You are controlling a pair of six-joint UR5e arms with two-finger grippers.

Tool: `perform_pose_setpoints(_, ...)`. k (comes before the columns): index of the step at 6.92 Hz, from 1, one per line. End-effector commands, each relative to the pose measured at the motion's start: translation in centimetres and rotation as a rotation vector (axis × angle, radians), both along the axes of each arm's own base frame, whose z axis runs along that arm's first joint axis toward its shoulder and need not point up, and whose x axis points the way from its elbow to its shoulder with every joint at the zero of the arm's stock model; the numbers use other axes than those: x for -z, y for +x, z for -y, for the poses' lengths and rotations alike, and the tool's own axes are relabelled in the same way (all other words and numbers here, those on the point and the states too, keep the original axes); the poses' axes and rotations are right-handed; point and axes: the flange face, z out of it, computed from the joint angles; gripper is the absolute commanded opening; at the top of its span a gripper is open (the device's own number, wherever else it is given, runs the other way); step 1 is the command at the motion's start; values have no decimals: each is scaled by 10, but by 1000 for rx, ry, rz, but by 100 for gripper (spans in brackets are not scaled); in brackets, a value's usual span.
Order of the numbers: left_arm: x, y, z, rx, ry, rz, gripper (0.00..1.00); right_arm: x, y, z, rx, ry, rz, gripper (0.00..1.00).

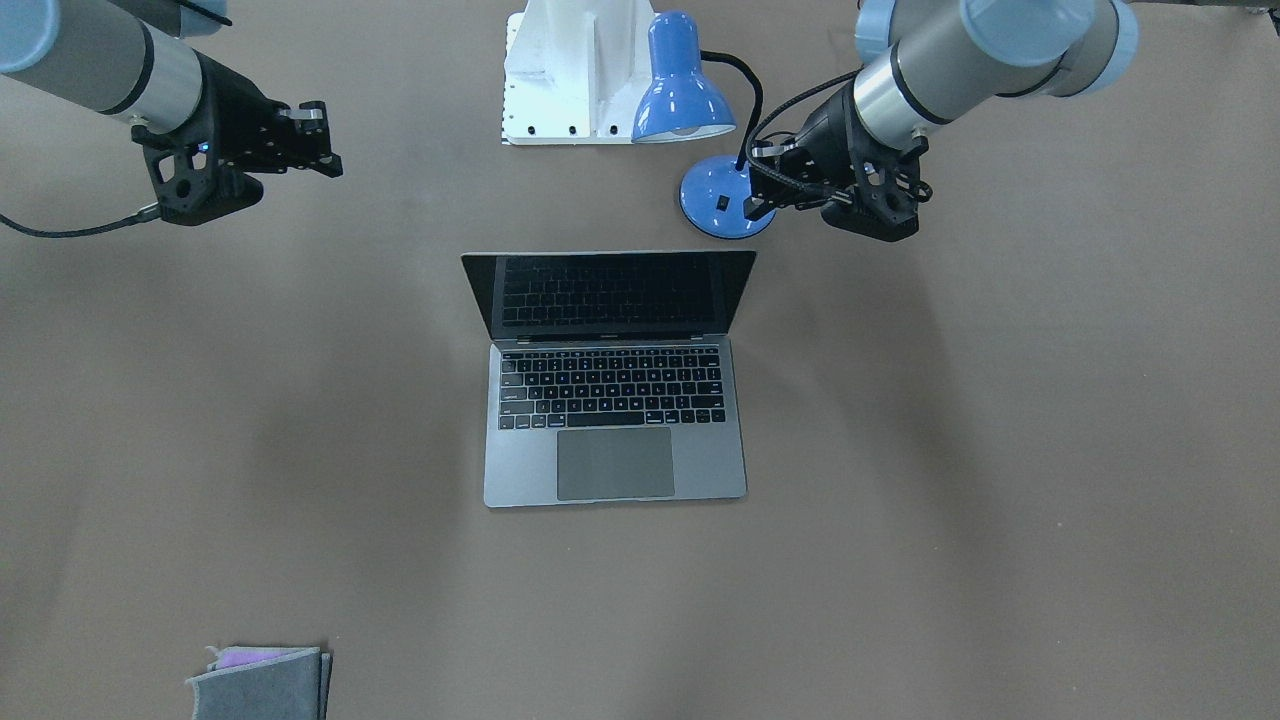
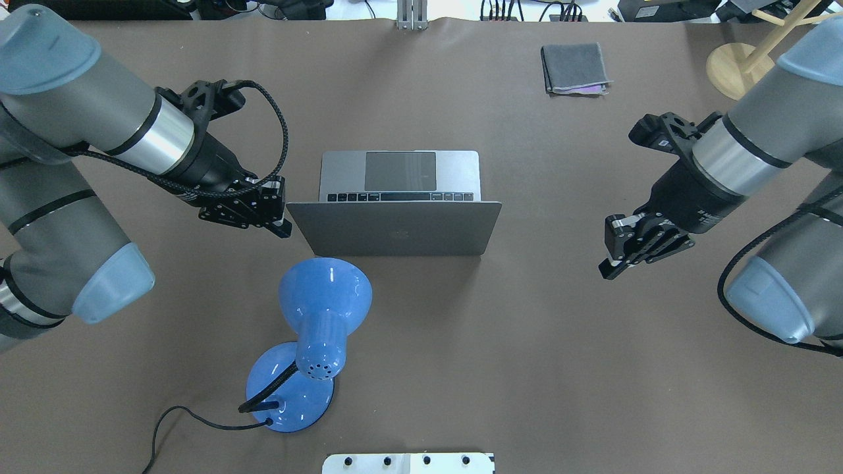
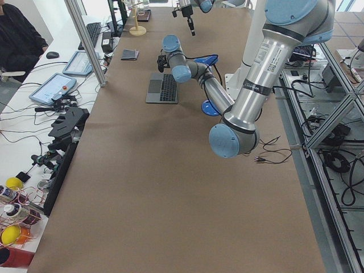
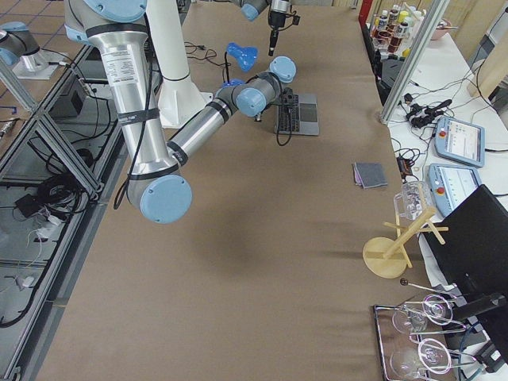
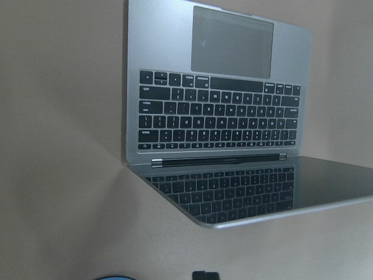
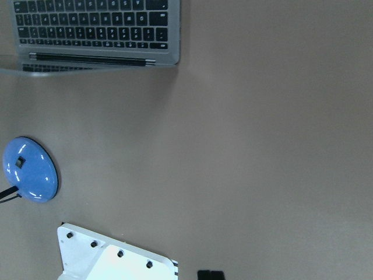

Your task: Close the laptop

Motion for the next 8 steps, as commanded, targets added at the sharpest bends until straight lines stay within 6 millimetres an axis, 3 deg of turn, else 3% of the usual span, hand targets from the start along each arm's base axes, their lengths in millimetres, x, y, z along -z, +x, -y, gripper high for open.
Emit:
perform_pose_setpoints(1, 2, 13, -5, -18, 1, 2, 0, 54, -44, -8, -7, 13, 5, 0)
perform_pose_setpoints(3, 7, 24, -1, -23, 3, 4, 0, 73, -79, 15, -35, 46, -17, 0)
perform_pose_setpoints(6, 6, 33, 6, -24, -3, 12, 0, 77, -104, 43, -69, 57, -57, 0)
perform_pose_setpoints(7, 5, 35, 8, -25, -6, 16, 0, 77, -108, 48, -79, 59, -68, 0)
perform_pose_setpoints(8, 7, 42, 13, -26, -8, 18, 0, 78, -98, 58, -105, 71, -55, 0)
